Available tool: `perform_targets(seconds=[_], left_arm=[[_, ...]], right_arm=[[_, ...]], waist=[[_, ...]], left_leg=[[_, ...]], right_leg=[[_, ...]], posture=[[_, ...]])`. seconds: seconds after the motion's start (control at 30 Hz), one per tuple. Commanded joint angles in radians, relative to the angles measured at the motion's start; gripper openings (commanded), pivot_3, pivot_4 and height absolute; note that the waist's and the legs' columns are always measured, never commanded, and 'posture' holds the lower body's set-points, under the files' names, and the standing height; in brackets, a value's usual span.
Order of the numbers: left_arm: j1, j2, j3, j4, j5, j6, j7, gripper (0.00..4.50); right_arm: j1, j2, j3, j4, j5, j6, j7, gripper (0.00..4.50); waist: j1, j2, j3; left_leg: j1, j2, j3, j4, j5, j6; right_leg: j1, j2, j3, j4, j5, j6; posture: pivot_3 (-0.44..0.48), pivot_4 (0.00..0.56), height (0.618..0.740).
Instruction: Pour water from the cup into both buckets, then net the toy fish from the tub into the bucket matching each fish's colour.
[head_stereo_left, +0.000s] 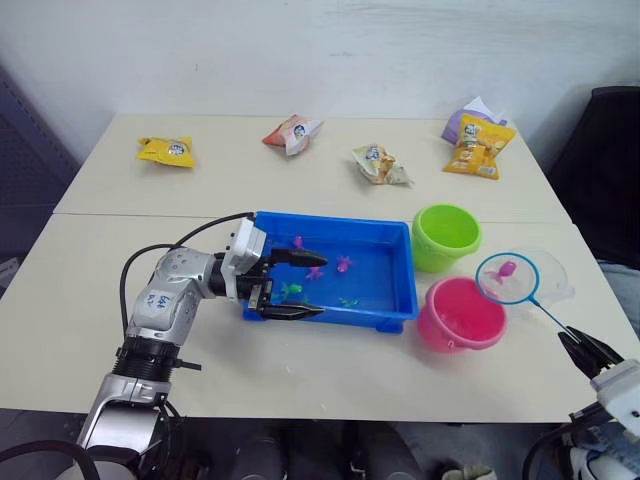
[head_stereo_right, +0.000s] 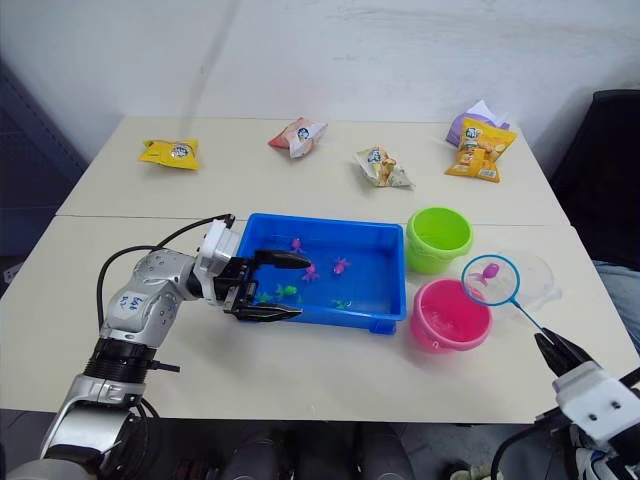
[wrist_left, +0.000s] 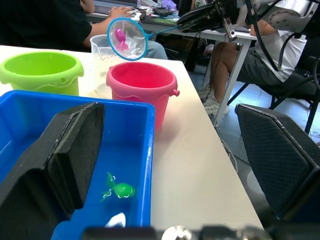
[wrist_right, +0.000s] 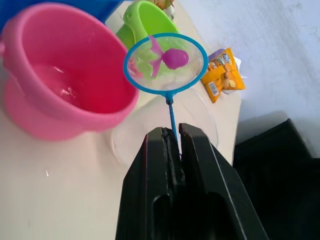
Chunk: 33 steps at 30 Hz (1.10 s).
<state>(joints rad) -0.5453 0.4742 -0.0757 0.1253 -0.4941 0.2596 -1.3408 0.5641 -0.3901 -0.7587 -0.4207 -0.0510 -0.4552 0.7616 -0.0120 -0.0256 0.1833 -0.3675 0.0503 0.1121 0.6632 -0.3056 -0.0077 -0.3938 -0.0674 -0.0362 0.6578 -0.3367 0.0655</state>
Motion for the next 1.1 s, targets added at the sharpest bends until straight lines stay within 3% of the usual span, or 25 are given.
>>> perform_targets(seconds=[0.03,0.23,0.43,0.73,0.9,1.07,1.1], left_arm=[[0.001,0.01,0.017,-0.051,-0.01,0.001,0.014,4.48],[0.001,0.012,0.021,-0.039,-0.006,-0.012,0.024,4.48],[-0.011,0.011,0.031,-0.015,0.002,-0.046,0.034,4.48],[-0.012,0.033,0.042,-0.015,0.003,-0.045,0.024,4.48],[-0.003,0.033,0.044,-0.02,0.003,-0.05,0.028,4.48],[0.003,0.048,0.069,0.02,0.014,-0.086,0.033,4.48],[0.001,0.064,0.086,0.048,0.018,-0.094,0.034,4.48]], right_arm=[[0.017,-0.027,0.005,0.107,-0.099,-0.262,-0.104,0.0],[-0.042,-0.065,-0.03,0.196,-0.332,-0.438,-0.314,0.0],[-0.066,-0.095,-0.064,0.159,-0.639,-0.585,-0.523,0.0],[-0.019,-0.12,-0.062,0.169,-0.816,-0.522,-0.718,0.0],[0.01,-0.153,-0.017,0.176,-0.771,-0.503,-0.762,0.0],[0.071,-0.196,0.091,0.122,-0.35,-0.319,-0.579,0.0],[0.072,-0.228,0.144,0.072,-0.202,-0.238,-0.511,0.0]], waist=[[-0.001,0.0,0.0],[-0.009,0.0,0.0],[-0.015,0.0,0.0],[-0.015,0.0,0.0],[-0.017,0.0,0.0],[-0.018,0.0,0.0],[-0.019,0.0,0.0]], left_leg=[[0.0,0.0,0.0,0.0,0.0,0.0],[0.001,0.0,0.001,0.0,0.0,0.0],[0.001,0.0,0.001,0.0,0.0,-0.002],[0.001,0.0,0.001,0.0,0.0,-0.002],[0.001,0.0,0.001,0.0,0.0,-0.002],[0.001,0.0,0.001,-0.001,0.0,-0.002],[0.001,0.001,0.001,-0.001,0.0,-0.002]], right_leg=[[0.0,0.0,0.0,0.0,0.0,0.0],[0.0,-0.001,0.001,0.0,0.0,0.0],[0.0,0.0,0.001,0.001,0.0,-0.001],[0.0,0.0,0.001,0.0,0.0,-0.001],[0.0,0.0,0.001,0.0,0.0,-0.001],[0.0,0.0,0.002,0.0,0.0,-0.001],[0.0,0.0,0.002,0.0,0.0,-0.001]], posture=[[0.0,0.15,0.74],[0.0,0.15,0.74],[0.0,0.15,0.74],[0.0,0.15,0.74],[0.0,0.15,0.74],[0.0,0.15,0.74],[0.0,0.15,0.74]])
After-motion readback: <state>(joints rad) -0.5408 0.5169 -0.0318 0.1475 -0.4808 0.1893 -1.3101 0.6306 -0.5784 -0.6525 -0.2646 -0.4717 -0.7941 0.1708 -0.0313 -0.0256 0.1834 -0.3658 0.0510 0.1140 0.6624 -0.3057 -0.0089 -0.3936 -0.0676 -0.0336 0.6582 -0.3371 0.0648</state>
